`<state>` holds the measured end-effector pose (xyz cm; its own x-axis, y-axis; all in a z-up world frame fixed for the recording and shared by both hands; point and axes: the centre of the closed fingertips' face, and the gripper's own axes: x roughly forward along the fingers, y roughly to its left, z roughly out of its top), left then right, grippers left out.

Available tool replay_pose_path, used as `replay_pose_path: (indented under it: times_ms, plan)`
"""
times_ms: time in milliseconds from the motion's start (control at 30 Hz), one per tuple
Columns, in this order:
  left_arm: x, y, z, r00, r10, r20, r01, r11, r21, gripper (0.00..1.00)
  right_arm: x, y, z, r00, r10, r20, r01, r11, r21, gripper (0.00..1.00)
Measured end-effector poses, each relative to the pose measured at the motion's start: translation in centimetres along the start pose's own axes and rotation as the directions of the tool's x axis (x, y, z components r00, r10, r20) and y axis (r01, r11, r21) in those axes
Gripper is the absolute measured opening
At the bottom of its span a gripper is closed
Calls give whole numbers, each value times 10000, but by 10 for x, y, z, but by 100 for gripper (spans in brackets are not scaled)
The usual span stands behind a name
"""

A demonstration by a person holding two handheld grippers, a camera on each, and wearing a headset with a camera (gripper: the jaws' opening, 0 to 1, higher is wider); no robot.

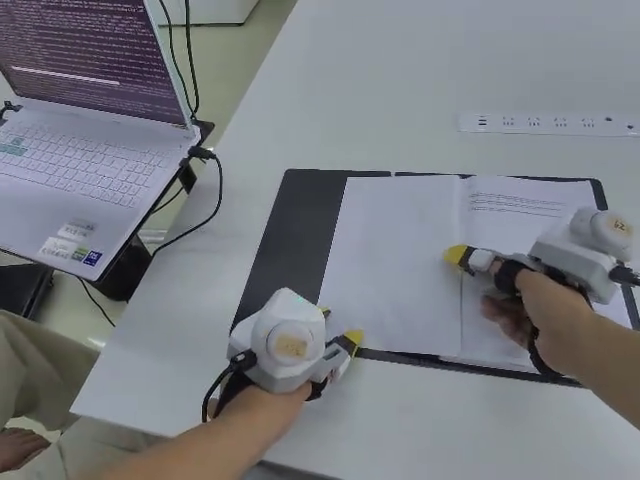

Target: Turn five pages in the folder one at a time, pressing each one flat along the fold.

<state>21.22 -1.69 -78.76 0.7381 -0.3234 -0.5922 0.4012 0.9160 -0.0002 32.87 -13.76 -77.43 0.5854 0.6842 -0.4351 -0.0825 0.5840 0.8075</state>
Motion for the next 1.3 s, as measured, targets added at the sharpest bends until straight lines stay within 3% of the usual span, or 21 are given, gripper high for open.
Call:
replay_pose_path:
  times_ms: [367,833,1067,1300]
  plan:
    - [1,2,-2,9999,43,109,-43,10000,-35,29,20,0,26,9974,170,699,-255,9920,1239,0]
    - [2,3,-3,9997,74,232,-72,9999,-78,29,45,-10,64,9845,17,1755,-488,9632,2644,0]
    - [2,3,-2,9996,73,277,-71,10000,-68,29,59,-10,80,9803,-5,1975,-569,9568,2853,0]
    - [1,3,-3,9995,78,321,-75,9999,-83,29,74,-8,101,9755,-144,2195,-462,9623,2682,0]
